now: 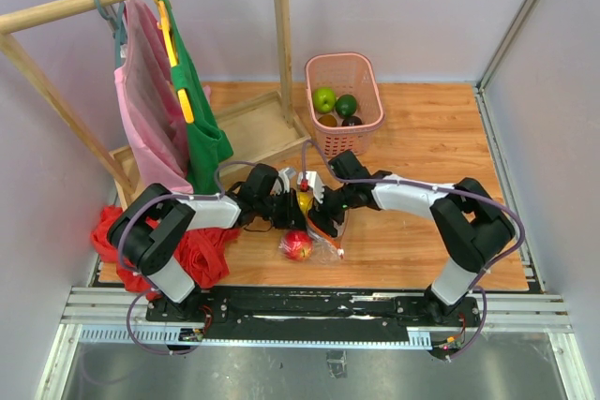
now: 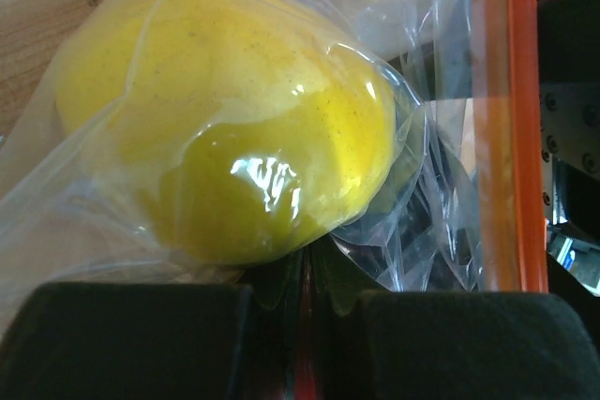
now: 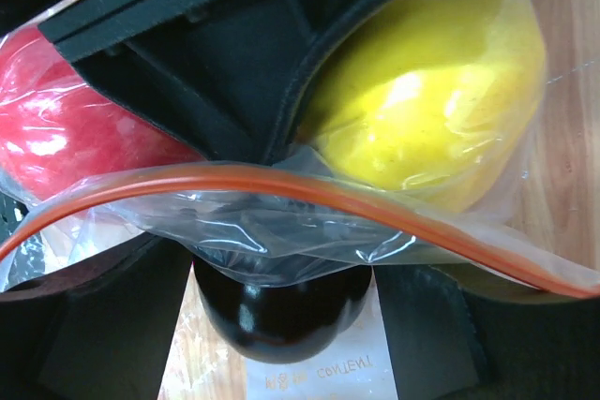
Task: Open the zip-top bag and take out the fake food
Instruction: Pick up the fake fruit from the zipper food storage bag.
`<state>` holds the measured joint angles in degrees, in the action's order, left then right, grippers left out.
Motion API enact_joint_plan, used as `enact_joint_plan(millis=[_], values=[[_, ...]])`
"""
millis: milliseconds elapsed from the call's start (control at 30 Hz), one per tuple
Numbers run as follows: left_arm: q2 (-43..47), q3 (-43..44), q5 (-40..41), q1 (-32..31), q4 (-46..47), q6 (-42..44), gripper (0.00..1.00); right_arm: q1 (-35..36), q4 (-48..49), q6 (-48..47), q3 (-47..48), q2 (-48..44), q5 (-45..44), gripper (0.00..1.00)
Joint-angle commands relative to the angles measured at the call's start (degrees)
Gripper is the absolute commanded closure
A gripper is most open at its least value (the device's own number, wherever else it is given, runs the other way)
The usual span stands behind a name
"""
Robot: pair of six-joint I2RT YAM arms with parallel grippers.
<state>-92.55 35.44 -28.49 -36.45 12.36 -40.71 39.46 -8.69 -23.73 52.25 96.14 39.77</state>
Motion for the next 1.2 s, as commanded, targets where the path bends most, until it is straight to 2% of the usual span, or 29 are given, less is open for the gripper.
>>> enact_joint_plan(millis=[0,167,267,400,633,1000,1167], values=[[-3.4,0.4,1.0,0.2,-2.6,2.1,0.9,2.9,3.5,-2.4,1.5,1.7,2.8,0.26],[-4.1,0.1,0.5,0.2,-1.7,1.7,0.9,3.6,4.5,-1.5,-0.2,0.8,2.1,0.36],[-3.5,-0.4,1.3,0.2,-2.1,1.5,0.9,2.9,3.7,-2.7,-1.4,-1.0,1.6,0.52],[-2.2,-1.6,2.6,0.2,-2.4,0.7,0.89,0.9,2.0,-4.2,-2.9,-3.1,2.1,0.59],[-1.0,-4.2,4.1,0.6,-2.7,0.0,0.89,-5.6,-2.3,-6.6,-3.7,-6.2,7.0,0.61],[1.2,-4.4,5.9,1.5,-5.3,0.9,0.89,-9.6,-10.4,-11.7,-2.5,-8.8,14.6,0.61],[3.1,-4.9,7.1,2.2,-5.8,0.8,0.88,-11.7,-16.3,-13.7,-1.1,-10.6,14.5,0.61]])
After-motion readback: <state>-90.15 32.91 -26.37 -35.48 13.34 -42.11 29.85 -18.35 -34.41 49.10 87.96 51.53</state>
